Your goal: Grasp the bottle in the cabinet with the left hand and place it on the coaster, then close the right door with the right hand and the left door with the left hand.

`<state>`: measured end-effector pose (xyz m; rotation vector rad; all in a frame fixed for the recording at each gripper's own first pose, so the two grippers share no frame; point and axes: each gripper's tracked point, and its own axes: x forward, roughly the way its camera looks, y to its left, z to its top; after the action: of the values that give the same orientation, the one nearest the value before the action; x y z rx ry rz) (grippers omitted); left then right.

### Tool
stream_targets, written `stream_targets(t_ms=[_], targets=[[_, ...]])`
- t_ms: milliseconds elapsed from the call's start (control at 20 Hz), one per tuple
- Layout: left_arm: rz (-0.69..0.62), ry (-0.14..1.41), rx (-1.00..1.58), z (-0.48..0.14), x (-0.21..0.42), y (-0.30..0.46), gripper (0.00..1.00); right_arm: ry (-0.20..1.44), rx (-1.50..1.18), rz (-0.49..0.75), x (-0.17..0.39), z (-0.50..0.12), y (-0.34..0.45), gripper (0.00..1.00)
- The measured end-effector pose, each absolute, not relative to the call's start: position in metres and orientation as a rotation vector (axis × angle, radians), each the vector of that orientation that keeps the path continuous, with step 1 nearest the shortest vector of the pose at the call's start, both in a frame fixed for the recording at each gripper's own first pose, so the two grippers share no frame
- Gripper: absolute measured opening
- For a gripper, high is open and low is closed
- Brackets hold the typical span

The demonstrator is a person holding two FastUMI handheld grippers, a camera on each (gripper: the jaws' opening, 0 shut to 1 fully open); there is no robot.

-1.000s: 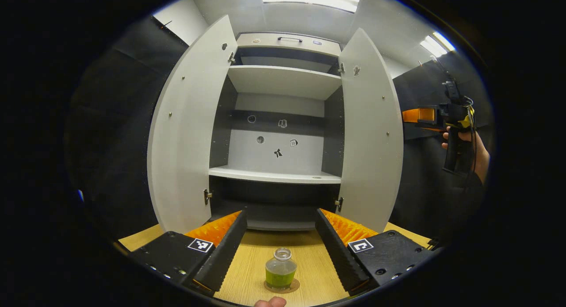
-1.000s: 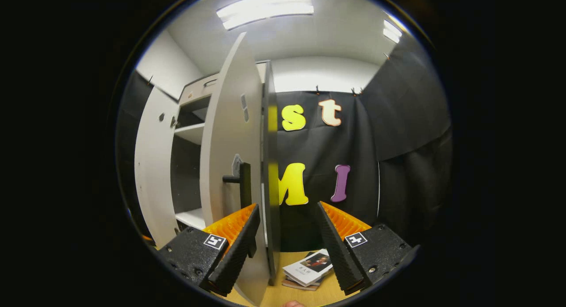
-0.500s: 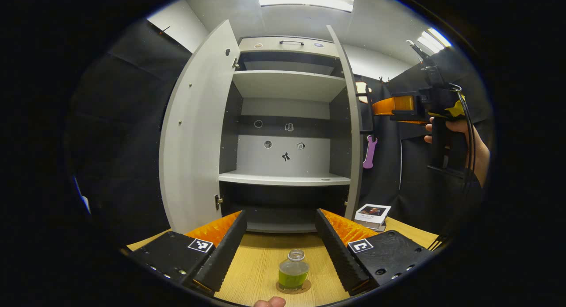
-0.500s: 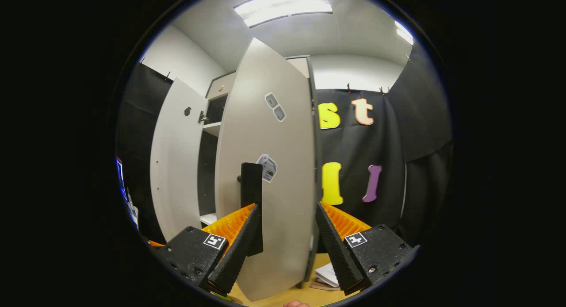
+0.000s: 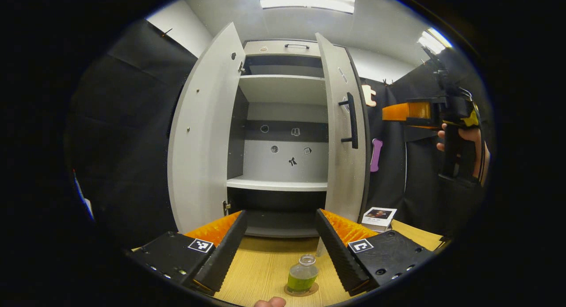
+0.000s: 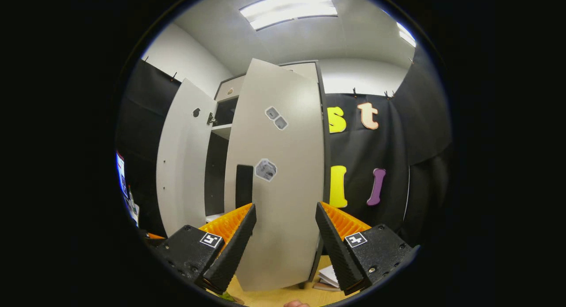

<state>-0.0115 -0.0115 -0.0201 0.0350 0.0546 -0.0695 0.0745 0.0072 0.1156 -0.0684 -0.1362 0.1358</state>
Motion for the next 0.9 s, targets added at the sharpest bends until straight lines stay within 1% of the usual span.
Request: stream_targets(t_ms=[350,550,650,700,750,800,850,900], targets=[[-0.107,0.068,0.009,-0.020,-0.002,-0.023,0.94,-0.072,0.013,0.082,0.036,0.044,-0.009,0.83],[-0.073,0.065,-0.053,-0.013,0.001,-0.011,0.95,-0.067,-0.019,0.047,0.014,0.010,-0.010,0.82],[-0.009,0.056,-0.093,-0.004,0.001,0.013,0.95,-0.046,-0.037,0.048,0.007,-0.006,-0.004,0.82],[0.032,0.045,-0.116,0.003,0.001,0.030,0.99,-0.027,-0.047,0.054,0.006,-0.014,0.000,0.82],[0.080,0.025,-0.137,0.010,0.000,0.049,0.99,-0.010,-0.053,0.057,0.005,-0.020,0.001,0.82],[0.141,0.004,-0.147,0.018,-0.001,0.072,0.95,0.004,-0.052,0.061,0.005,-0.023,0.002,0.82],[0.207,-0.010,-0.141,0.021,-0.002,0.098,0.95,0.022,-0.044,0.061,0.005,-0.026,0.002,0.82],[0.279,-0.020,-0.128,0.024,-0.003,0.127,1.00,0.039,-0.036,0.064,0.005,-0.029,0.003,0.82]])
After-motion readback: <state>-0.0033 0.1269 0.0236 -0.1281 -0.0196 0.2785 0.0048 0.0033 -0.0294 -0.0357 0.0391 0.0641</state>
